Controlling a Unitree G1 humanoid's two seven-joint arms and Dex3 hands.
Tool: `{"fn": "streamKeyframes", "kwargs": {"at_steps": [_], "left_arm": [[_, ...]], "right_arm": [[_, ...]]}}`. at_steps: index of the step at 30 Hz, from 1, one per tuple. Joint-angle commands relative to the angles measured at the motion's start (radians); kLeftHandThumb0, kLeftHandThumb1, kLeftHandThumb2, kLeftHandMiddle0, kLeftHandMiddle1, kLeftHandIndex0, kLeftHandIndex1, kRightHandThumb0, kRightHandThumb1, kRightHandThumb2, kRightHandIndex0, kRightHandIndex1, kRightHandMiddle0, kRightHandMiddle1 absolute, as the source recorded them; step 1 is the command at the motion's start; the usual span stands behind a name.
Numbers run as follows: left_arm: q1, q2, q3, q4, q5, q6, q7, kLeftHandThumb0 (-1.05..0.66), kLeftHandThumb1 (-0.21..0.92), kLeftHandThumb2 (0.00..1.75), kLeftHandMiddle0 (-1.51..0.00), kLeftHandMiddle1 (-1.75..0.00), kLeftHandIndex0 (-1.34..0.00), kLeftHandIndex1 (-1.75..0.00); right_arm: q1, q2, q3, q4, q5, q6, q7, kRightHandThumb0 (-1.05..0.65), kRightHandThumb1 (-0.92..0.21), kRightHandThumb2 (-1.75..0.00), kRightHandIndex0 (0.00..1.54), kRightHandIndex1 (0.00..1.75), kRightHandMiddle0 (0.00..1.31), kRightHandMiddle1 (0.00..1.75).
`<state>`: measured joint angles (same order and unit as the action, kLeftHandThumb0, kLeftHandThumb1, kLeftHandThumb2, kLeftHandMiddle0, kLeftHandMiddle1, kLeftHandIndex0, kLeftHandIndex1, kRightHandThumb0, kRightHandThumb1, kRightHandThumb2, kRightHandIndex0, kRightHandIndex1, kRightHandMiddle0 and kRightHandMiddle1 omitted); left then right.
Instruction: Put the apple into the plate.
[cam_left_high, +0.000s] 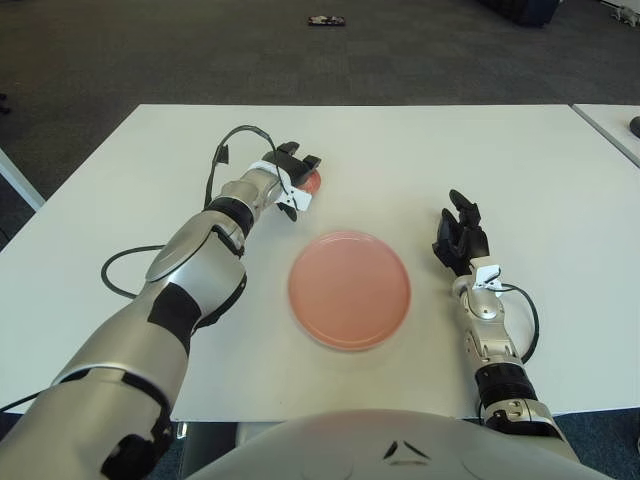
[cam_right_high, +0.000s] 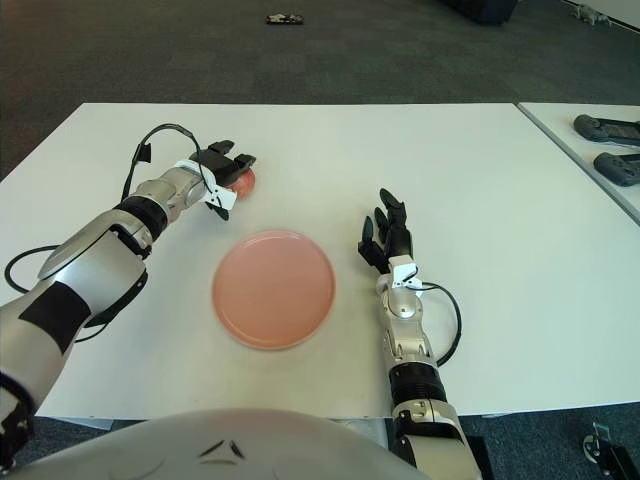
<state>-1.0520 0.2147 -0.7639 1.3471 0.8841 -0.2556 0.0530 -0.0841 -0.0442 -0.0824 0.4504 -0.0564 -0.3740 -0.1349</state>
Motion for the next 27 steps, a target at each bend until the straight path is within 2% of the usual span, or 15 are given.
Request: {"fn": "streamKeyframes", "kwargs": {"at_steps": [1, 15, 27], "left_arm": [[0.019, -0.002, 0.006, 0.013, -0.004, 0.006, 0.008, -0.93, 0.72, 0.03, 0.00, 0.00, 0.00, -0.34], [0.021, -0.011, 0.000, 0.016, -0.002, 0.026, 0.021, -0.88, 0.72, 0.04, 0.00, 0.00, 0.00, -0.40], [0.054, -0.041, 0.038, 0.025, -0.034, 0.067, 0.083, -0.85, 0.74, 0.06, -0.01, -0.01, 0.00, -0.49]], "right_arm": [[0.041, 0.005, 0.000, 0.043, 0.004, 0.051, 0.004, -0.66, -0.92, -0.82, 0.21, 0.01, 0.00, 0.49], [0.034, 0.003, -0.002, 0.055, 0.001, 0.048, 0.000, -0.66, -0.92, -0.82, 0.21, 0.00, 0.00, 0.49], [0.039, 0.004, 0.002, 0.043, -0.005, 0.057, -0.003, -0.67, -0.92, -0.82, 0.21, 0.00, 0.00, 0.49]]}}
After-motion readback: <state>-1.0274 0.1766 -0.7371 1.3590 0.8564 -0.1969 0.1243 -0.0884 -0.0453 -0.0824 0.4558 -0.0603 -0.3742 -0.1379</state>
